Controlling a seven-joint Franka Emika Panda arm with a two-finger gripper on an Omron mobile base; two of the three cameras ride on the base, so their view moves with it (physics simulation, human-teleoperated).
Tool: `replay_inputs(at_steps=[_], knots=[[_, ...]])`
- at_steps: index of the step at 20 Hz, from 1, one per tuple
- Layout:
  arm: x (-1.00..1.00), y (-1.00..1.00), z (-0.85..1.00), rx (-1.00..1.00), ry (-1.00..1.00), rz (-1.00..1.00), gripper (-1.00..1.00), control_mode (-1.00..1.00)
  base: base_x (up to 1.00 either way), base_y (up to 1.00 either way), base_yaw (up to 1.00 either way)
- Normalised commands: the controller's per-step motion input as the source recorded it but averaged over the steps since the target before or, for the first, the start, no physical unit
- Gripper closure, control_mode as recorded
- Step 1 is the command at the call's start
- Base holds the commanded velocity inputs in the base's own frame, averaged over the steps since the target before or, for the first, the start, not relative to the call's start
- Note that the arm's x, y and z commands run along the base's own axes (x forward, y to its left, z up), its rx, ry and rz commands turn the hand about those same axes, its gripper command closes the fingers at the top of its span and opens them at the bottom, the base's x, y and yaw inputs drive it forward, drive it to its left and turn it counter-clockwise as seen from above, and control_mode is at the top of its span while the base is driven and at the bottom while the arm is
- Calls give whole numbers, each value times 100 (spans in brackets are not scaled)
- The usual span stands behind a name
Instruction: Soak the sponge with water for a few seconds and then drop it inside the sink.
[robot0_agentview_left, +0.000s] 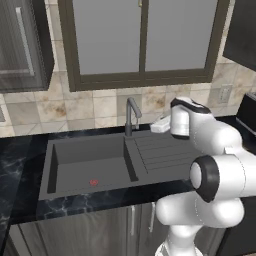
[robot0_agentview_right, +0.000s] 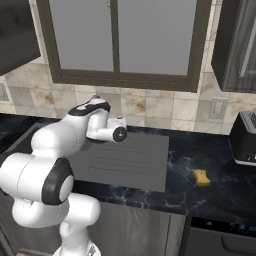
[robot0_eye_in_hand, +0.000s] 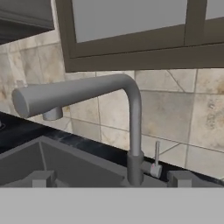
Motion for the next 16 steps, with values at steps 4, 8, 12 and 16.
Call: replay_inputs(at_steps=[4, 8, 12, 16], knots=[[20, 0, -13, 4, 0, 2, -100, -100, 0, 0, 0], [7, 0, -7, 4, 0, 3, -100, -100, 0, 0, 0], [0, 0, -1, 4, 0, 3, -100, -100, 0, 0, 0], [0, 0, 0, 4, 0, 3, -100, -100, 0, 0, 0]])
